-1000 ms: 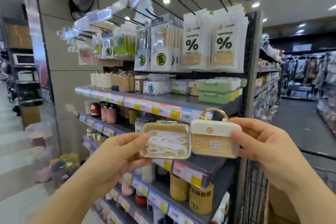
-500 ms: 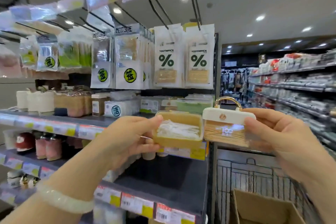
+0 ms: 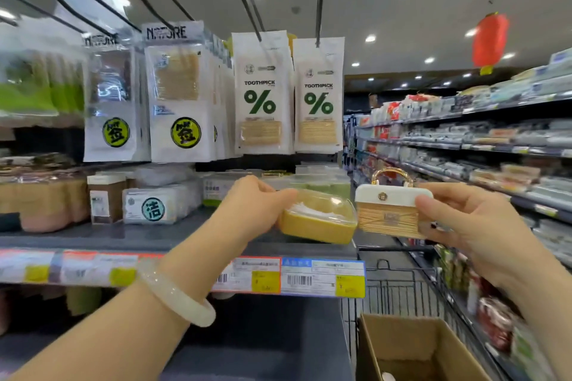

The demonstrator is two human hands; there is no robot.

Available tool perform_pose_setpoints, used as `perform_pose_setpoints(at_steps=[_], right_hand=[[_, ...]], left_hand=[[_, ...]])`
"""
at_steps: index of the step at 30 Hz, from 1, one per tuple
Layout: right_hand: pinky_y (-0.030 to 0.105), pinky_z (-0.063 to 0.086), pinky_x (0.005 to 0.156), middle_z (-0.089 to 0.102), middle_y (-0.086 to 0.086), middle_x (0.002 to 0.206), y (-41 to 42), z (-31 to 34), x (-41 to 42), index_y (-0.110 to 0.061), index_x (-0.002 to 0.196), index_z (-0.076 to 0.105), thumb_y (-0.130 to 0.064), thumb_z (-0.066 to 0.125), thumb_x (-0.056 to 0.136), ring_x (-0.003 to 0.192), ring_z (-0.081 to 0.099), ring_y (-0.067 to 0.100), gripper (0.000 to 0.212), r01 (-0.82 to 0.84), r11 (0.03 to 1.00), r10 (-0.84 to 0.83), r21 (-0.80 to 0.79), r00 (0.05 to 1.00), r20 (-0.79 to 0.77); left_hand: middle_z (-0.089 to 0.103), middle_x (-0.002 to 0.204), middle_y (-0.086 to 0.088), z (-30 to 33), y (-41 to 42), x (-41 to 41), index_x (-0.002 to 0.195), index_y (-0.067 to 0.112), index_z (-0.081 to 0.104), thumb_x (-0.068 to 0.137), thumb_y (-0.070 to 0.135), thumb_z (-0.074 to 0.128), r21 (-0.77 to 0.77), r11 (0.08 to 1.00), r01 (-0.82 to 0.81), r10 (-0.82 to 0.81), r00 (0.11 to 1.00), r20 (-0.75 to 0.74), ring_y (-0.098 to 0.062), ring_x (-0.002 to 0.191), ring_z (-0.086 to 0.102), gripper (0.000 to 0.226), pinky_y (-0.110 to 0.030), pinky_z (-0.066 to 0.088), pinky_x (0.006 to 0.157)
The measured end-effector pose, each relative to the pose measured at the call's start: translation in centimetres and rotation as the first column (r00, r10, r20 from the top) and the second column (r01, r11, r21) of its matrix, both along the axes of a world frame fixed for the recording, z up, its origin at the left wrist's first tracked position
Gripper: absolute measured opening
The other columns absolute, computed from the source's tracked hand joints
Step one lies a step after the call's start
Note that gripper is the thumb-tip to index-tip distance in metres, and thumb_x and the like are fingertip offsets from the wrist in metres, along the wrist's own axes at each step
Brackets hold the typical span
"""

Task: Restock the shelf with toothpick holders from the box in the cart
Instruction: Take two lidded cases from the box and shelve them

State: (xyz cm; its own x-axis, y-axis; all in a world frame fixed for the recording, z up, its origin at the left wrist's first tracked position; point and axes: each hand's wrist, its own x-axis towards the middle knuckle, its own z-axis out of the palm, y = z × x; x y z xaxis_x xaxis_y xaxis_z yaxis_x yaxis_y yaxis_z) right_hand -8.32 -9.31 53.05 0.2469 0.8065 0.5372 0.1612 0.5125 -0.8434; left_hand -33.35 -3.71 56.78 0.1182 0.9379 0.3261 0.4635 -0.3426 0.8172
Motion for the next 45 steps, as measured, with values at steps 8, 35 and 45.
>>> perform_pose_setpoints(at_steps=[8, 35, 45], right_hand=[[0.028, 0.060, 0.070, 0.074, 0.009, 0.092, 1.1, -0.6, 1.3, -0.010, 0.102, 0.068, -0.043, 0.079, 0.055, 0.089, 0.071, 0.023, 0.059, 0.044, 0.997, -0.045, -0.055, 0.999, -0.005], [0.011, 0.040, 0.079, 0.061, -0.012, 0.101, 0.4, 0.6, -15.6, -0.022, 0.108, 0.065, -0.033, 0.067, 0.084, 0.094, 0.054, 0.004, 0.026, 0.065, 0.898, -0.365, 0.435, 0.661, 0.656], [0.010, 0.032, 0.082, 0.063, -0.013, 0.100, 0.5, -0.1, -11.6, -0.020, 0.104, 0.069, -0.029, 0.070, 0.080, 0.099, 0.054, 0.007, 0.025, 0.293, 0.905, -0.424, 0.307, 0.622, 0.658]], left_hand=[[0.051, 0.070, -0.003, -1.2, 0.6, 1.5, 0.069, 0.018, 0.047, 0.091, 0.040, 0.052, 0.162, 0.983, -0.088, 0.141, 0.925, -0.352, -0.018, 0.064, 0.047, 0.032, -0.029, 0.038, 0.059], [0.074, 0.097, 0.005, -0.8, 0.4, -11.4, 0.108, 0.020, 0.064, 0.071, 0.020, 0.073, 0.006, 0.977, 0.212, -0.212, 0.977, -0.014, -0.008, 0.093, 0.069, 0.037, -0.024, 0.053, 0.084], [0.069, 0.094, 0.013, -0.8, 4.3, -10.2, 0.103, 0.030, 0.065, 0.075, 0.030, 0.076, 0.036, 0.994, 0.106, -0.094, 0.962, -0.256, 0.001, 0.085, 0.062, 0.030, -0.016, 0.046, 0.073]])
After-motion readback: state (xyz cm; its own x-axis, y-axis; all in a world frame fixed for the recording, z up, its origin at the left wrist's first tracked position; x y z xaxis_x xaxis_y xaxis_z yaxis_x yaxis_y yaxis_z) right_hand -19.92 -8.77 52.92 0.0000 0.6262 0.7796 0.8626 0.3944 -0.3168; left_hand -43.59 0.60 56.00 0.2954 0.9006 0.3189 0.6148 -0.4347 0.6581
